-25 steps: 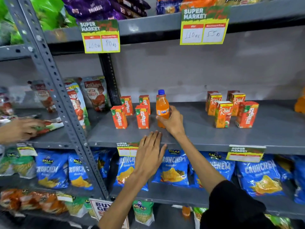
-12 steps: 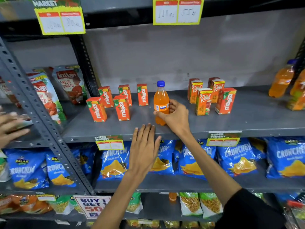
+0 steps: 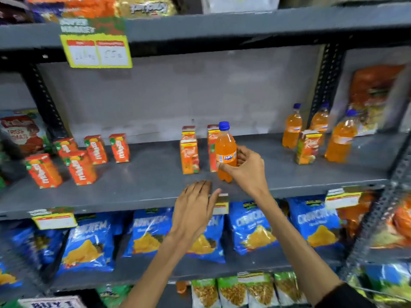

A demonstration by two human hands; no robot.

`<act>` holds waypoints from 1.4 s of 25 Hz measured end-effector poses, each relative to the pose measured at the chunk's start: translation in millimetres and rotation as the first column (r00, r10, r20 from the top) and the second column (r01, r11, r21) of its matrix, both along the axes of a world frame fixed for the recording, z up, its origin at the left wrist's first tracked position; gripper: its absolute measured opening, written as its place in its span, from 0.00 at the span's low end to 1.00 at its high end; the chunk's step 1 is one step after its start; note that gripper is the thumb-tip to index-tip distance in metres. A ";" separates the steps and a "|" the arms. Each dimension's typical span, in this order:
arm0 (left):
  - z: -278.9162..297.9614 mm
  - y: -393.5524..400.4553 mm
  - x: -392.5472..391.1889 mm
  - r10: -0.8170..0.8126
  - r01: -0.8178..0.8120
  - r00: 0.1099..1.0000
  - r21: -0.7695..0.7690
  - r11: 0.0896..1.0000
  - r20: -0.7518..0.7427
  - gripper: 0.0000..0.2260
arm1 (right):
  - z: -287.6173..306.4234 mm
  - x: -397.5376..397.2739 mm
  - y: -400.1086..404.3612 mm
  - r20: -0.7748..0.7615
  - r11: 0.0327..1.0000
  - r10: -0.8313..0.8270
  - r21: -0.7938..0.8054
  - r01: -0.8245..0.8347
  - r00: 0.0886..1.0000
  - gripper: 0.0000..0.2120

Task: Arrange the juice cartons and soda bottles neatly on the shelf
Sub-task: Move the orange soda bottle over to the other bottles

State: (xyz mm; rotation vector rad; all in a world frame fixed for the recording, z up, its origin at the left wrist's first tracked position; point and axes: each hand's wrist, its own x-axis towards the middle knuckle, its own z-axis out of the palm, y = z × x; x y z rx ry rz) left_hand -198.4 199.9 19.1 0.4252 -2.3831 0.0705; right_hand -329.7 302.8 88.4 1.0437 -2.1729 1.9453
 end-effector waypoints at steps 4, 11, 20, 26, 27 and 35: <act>-0.5 38.2 -42.9 0.012 -0.010 0.999 -0.033 0.999 0.047 0.24 | -0.5 -59.7 52.7 0.007 0.993 -0.120 0.018 0.120 0.993 0.22; -4.0 63.5 -76.0 0.025 -0.017 0.994 -0.076 0.997 0.102 0.29 | -8.4 -122.4 91.4 -0.012 0.956 -0.289 0.041 0.290 0.957 0.21; -10.0 61.2 -76.6 0.036 -0.029 0.992 -0.058 0.998 0.123 0.30 | -28.2 -123.2 83.2 -0.024 0.933 -0.355 0.060 0.356 0.935 0.25; -8.7 55.2 -70.4 0.032 -0.028 0.995 -0.050 0.998 0.093 0.29 | -42.6 -60.3 100.0 -0.058 0.905 -0.423 0.028 0.425 0.904 0.24; -9.0 52.7 -66.9 0.040 -0.036 0.996 -0.045 0.998 0.077 0.29 | -45.6 -49.3 98.5 -0.041 0.918 -0.397 -0.011 0.397 0.917 0.24; -13.1 12.5 -15.3 0.151 -0.151 0.987 0.005 0.988 0.048 0.27 | -28.4 -22.4 10.1 -0.005 0.993 -0.065 0.097 0.065 0.998 0.33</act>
